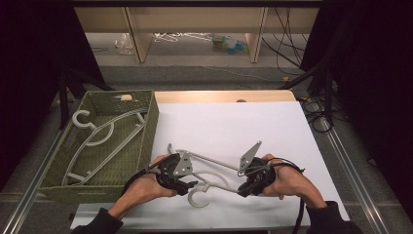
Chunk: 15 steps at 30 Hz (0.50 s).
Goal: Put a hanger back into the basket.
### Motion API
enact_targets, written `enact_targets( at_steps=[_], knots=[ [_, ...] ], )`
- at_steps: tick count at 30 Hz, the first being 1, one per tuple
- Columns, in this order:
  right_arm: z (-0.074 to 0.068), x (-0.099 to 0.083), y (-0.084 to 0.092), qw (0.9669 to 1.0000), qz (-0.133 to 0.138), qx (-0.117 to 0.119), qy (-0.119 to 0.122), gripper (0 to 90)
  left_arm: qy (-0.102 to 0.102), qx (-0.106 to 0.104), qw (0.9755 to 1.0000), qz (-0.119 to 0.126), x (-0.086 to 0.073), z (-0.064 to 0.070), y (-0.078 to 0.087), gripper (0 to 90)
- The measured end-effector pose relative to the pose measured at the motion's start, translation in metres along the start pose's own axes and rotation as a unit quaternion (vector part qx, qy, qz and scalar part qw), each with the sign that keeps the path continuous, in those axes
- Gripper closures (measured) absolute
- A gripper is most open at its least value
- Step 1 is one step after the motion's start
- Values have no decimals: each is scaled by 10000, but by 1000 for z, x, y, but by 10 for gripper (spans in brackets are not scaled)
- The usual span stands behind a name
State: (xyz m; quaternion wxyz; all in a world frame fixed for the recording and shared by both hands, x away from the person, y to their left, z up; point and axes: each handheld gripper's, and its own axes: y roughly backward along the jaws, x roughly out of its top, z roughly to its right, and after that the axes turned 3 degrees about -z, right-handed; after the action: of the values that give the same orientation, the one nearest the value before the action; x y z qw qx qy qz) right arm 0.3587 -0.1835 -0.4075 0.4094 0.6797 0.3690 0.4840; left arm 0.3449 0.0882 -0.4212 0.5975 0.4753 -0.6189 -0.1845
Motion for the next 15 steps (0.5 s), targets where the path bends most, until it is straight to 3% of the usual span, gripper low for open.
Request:
enact_targets(
  at_steps=[6,9,15],
  knots=[
    [0,-2,4,10000,23,20,41,821,-408,-27,9991,-86,3,-2,-17,425],
    [1,-3,3,10000,16,37,53,821,-665,-70,9975,-220,3,-3,-27,468],
    [0,-3,3,10000,0,58,60,820,-1000,-169,9947,-172,6,1,-30,616]
  ],
)
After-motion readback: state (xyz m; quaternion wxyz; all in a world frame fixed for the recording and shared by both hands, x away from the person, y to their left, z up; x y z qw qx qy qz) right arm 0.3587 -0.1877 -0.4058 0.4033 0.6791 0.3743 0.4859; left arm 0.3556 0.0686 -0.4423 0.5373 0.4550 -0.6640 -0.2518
